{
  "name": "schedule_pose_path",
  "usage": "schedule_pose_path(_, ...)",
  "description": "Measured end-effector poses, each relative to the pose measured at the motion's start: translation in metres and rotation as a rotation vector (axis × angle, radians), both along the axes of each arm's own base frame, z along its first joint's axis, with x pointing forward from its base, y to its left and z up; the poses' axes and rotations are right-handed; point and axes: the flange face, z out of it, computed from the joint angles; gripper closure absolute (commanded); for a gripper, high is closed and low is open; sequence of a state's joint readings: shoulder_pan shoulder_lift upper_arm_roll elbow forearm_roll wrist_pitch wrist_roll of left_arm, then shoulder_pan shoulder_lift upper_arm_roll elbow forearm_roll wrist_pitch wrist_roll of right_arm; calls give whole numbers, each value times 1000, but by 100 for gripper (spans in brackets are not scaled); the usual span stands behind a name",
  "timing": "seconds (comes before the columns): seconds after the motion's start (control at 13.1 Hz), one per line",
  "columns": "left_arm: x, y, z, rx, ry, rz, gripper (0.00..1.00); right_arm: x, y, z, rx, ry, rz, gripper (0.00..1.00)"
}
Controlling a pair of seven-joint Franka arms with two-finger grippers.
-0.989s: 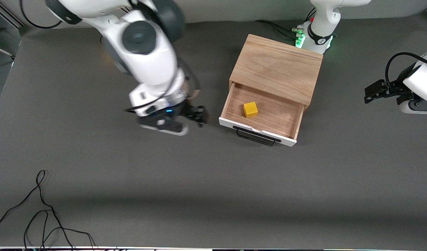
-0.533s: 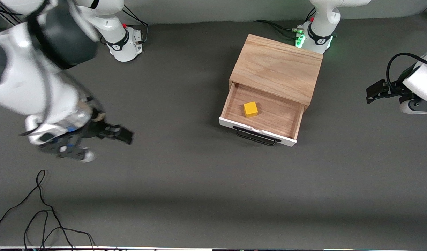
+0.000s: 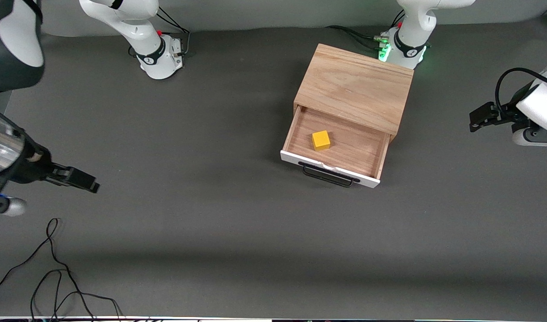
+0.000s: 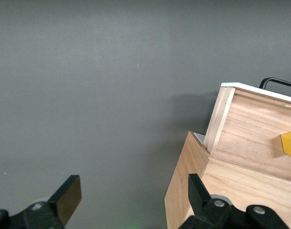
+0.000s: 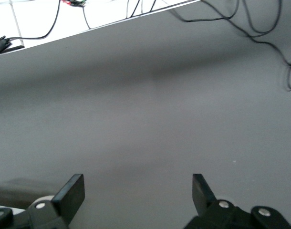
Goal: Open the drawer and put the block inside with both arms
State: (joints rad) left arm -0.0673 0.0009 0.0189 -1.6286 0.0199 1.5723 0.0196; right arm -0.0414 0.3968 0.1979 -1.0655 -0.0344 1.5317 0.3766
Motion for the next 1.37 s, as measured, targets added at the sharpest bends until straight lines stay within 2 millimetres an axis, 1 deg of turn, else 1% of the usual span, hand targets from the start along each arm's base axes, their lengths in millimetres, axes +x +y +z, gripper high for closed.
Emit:
schedule_pose_path(0.08,0,0,0,0,1,0,0,-2,-10,2,-9,1,11,0)
schedule_pose_path(0.3,0,0,0,0,2,0,0,-8,-41,-10,-43,37,47,0)
schedule_pose_path(0.38,0,0,0,0,2,0,0,-12,-47,-11,-48,43,50,0)
schedule_pose_path(0.61,0,0,0,0,2,0,0,-23,-47,0,-53,33,78,0)
schedule_pose_path(0.68,0,0,0,0,2,0,0,-24,-48,1,-55,32,99,0)
schedule_pose_path(0.99,0,0,0,0,3,0,0,-23,-63,-11,-64,54,122,0)
schedule_pose_path(1.37,0,0,0,0,3,0,0,-24,-64,-10,-65,55,135,0)
